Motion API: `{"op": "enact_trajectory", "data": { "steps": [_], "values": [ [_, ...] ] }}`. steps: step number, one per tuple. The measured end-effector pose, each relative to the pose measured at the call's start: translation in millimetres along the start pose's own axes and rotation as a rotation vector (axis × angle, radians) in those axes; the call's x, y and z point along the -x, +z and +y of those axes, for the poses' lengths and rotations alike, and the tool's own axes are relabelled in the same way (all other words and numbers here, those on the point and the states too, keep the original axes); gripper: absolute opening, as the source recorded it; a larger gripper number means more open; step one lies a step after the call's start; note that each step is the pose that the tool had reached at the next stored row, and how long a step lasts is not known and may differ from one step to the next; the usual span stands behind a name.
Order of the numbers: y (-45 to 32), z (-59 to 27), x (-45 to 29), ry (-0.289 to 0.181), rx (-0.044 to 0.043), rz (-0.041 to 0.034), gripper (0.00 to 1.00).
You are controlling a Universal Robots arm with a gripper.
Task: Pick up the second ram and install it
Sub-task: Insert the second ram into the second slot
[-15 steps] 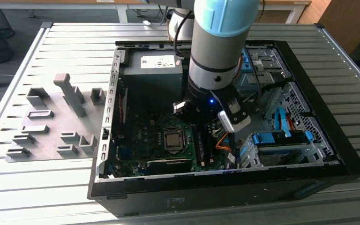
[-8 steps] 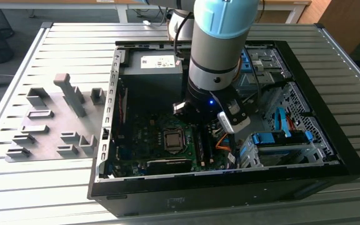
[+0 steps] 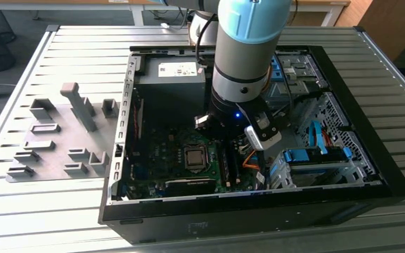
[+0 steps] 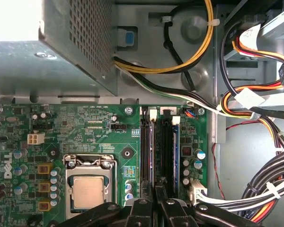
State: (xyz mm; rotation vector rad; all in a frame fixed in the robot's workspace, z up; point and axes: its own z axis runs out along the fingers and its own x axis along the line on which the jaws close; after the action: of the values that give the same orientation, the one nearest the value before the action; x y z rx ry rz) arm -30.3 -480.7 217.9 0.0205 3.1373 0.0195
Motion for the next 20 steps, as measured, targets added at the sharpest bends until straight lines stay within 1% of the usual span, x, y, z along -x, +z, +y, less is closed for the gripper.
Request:
{"op": "enact_trajectory", "data": {
  "steps": [6,11,15,20],
  "values": [
    [-0.1,0.0,0.0,0.000,0.0001,0.0000,0.14],
    [-4.6,0.1,0.0,0.000,0.0002,-0.0001,0.14],
    [-4.3,0.0,0.0,0.005,0.0000,0.0000,0.14],
    [-2.9,0.0,0.0,0.023,-0.0001,-0.0002,0.14]
  ]
}}
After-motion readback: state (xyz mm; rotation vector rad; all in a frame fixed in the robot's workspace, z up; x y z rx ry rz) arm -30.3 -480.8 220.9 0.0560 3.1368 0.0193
